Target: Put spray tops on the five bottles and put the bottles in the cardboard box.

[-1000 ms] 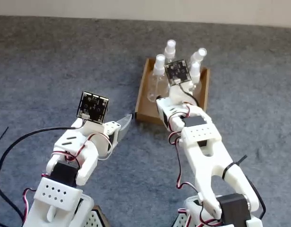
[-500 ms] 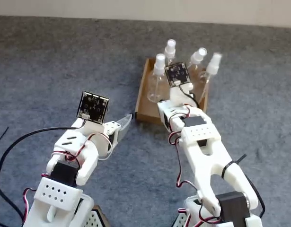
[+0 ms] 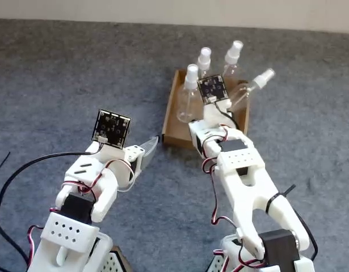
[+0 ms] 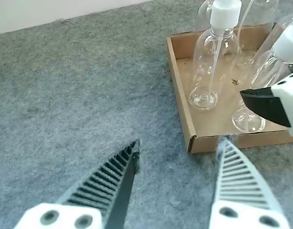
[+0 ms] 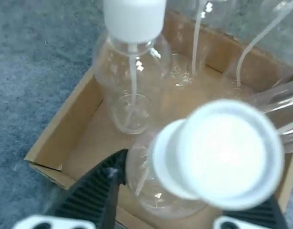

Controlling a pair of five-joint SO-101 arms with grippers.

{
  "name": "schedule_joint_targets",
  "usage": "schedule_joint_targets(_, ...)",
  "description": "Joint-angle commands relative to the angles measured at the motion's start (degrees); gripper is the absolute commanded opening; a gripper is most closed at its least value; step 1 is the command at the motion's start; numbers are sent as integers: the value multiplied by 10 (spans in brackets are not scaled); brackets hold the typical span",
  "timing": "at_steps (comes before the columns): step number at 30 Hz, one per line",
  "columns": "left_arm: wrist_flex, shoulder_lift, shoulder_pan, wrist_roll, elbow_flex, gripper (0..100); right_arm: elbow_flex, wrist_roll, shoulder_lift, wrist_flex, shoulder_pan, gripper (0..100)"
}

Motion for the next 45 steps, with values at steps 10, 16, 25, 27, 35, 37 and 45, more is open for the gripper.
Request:
schedule_joint_targets(10,-12,-1,-6,-3,-4,232,-45,-2,-182,154,39,276)
schedule_joint_targets(16,-12,-1,-6,-3,-4,232,-97,-2,-206,199,88,276)
schedule_joint_targets(25,-12,-1,-6,-3,-4,232,-186,-2,-206,263,116,276)
schedule_joint_targets(27,-12,-1,-6,-3,-3,232,-196,-2,-206,263,116,276)
schedule_joint_targets(35,-12,-1,-6,-3,-3,232,-299,-66,-131,319,152,276)
schedule_joint_targets(37,-12,-1,-6,-3,-3,232,-335,-100,-74,329,155,276)
schedule_joint_targets(45,-11,-1,-10,-3,-3,232,-436,-189,95,334,150,276)
